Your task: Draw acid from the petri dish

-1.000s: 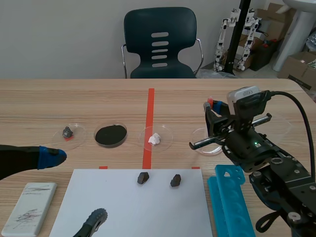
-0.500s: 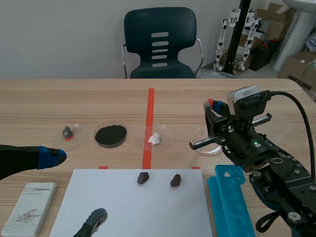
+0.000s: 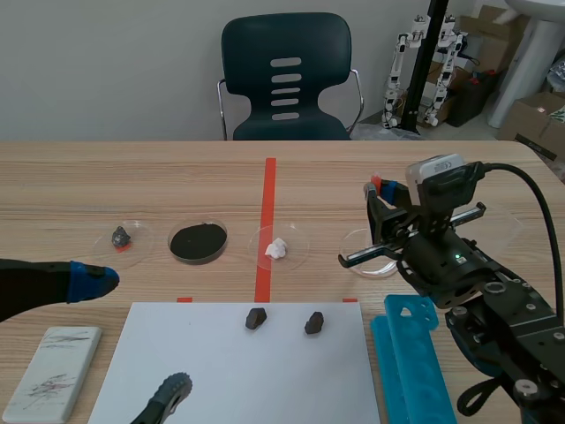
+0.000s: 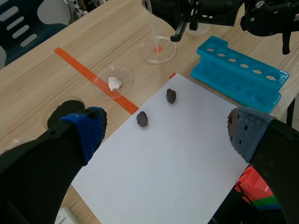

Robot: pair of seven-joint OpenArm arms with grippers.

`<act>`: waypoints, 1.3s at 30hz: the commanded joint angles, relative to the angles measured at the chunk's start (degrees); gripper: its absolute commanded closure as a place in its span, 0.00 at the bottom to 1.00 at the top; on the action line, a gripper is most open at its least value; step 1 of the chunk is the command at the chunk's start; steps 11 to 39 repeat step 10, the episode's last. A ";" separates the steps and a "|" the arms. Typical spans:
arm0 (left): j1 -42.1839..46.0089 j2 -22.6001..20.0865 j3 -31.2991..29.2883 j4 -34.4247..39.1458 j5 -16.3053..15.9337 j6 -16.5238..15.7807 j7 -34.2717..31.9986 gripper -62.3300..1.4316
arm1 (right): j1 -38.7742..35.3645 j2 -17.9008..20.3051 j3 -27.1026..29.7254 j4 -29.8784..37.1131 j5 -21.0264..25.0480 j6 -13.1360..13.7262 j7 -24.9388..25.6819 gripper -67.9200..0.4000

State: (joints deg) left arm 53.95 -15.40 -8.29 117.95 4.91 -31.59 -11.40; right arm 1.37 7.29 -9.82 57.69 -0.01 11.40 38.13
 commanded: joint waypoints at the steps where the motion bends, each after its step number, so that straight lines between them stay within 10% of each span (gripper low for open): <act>1: 0.15 0.13 -0.09 0.17 -0.79 0.13 -0.79 0.13 | 0.39 0.33 0.39 0.59 0.44 0.00 0.42 0.87; 39: 0.15 0.13 -0.09 0.17 -0.79 0.13 -0.79 0.13 | 0.39 0.33 0.37 0.98 3.08 0.00 0.17 0.87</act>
